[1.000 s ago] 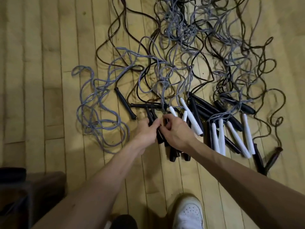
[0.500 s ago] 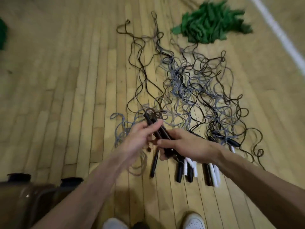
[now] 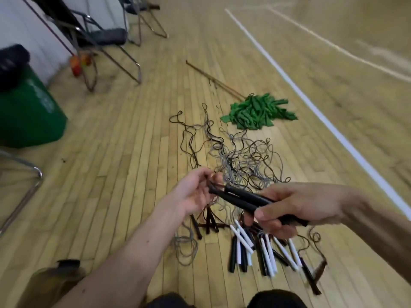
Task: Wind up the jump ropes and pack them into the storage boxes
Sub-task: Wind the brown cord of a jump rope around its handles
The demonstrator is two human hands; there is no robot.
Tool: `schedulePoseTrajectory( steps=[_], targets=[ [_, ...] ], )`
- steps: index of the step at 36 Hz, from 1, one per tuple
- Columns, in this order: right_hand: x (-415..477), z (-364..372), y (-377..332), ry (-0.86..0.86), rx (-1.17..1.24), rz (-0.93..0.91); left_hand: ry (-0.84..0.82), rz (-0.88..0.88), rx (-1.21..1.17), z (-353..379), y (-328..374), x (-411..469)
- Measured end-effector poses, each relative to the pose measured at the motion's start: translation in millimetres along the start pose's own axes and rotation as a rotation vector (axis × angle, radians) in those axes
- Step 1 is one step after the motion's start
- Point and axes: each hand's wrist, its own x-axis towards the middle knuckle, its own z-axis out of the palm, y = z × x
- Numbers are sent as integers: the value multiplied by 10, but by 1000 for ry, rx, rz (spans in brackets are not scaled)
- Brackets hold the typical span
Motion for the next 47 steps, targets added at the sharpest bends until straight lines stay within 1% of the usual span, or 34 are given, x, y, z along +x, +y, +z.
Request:
schedulePoseTrajectory(
  steps=[2,7,9,11,14,16,19,21,24,26,29,31,33,36,39,41,43,44,45,46,47],
  targets=[
    [-241,92,-199,-19,21,-39,11,56,-17,119,86,-106],
    [-818,347,-696,-20,-36,-175,-19,171,-32,542,391,-478],
    [-1008,426,-813,37,-14,-242,-40,222,14,767,407,-748],
    [-1156,507,-939,144,-6,-327,-75,299,104,981,422,-1043],
    [-1329,648,-1130,403,-17,-417,-66,504,307,1214,559,-1445],
    [-1445,752,-1245,491,-27,-445,-55,693,443,1356,700,-1748],
    [-1602,890,-1392,506,22,-471,-35,958,616,1538,875,-2211],
    [-1683,998,-1483,517,26,-496,-47,1075,681,1633,947,-2512],
    [-1762,1183,-1633,554,-29,-522,-81,1163,677,1739,1000,-2894],
    [-1793,1306,-1725,570,-52,-539,-84,1227,736,1779,1011,-3079],
    [-1823,1479,-1832,578,-135,-555,-56,1388,861,1808,1005,-3312],
    [-1830,1568,-1875,584,-189,-556,-34,1478,902,1807,998,-3405],
    [-1856,1661,-1933,576,-207,-571,-11,1460,845,1789,1011,-3482],
    [-1901,1791,-2011,549,-220,-608,123,1247,723,1664,1072,-3488],
    [-1928,1948,-2062,520,-255,-632,203,1031,773,1475,1037,-3445],
    [-1926,2054,-2085,479,-290,-634,174,903,800,1369,955,-3453],
    [-1915,2157,-2101,436,-313,-630,174,797,930,1278,878,-3491],
    [-1911,2210,-2114,414,-316,-628,221,795,1057,1239,850,-3519],
    [-1909,2252,-2125,392,-315,-629,304,853,1190,1207,841,-3535],
    [-1907,2298,-2136,373,-314,-629,378,969,1275,1192,837,-3557],
    [-1904,2342,-2148,356,-313,-631,395,1102,1279,1199,831,-3596]
  ],
)
